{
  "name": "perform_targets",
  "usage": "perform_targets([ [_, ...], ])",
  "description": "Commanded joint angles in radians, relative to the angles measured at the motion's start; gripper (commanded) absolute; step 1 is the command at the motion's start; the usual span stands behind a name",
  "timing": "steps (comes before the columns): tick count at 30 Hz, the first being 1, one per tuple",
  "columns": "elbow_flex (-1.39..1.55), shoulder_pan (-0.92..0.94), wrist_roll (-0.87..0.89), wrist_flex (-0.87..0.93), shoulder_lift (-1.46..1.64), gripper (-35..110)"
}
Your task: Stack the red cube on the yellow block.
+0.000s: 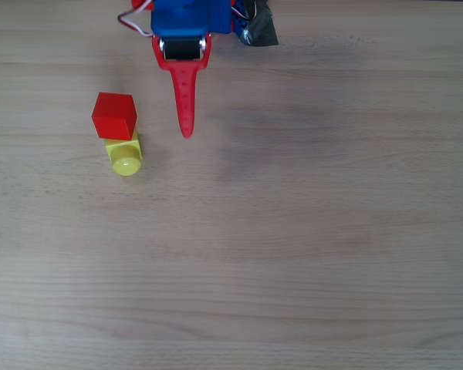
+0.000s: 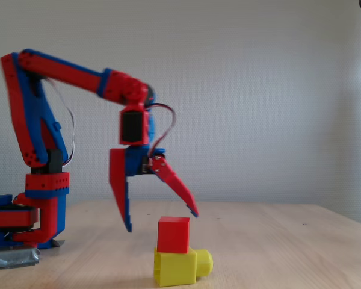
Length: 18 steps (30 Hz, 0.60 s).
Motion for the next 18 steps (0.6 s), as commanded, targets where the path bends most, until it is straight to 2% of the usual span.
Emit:
perform_targets([
  [1,0.097,-0.003,-0.012,-0.081,0.235,46],
  [4,0.324,0.005,-0.021,-0.224,0.431,45],
  [7,0.515,-0.025,-0.021,-0.291,0.66,45],
  [12,0.664,-0.097,0.017,-0.224,0.976,44],
  [16,0.681,-0.078,0.026,-0.16,1.088,37],
  [18,0.706,-0.072,0.023,-0.121,1.177,23],
])
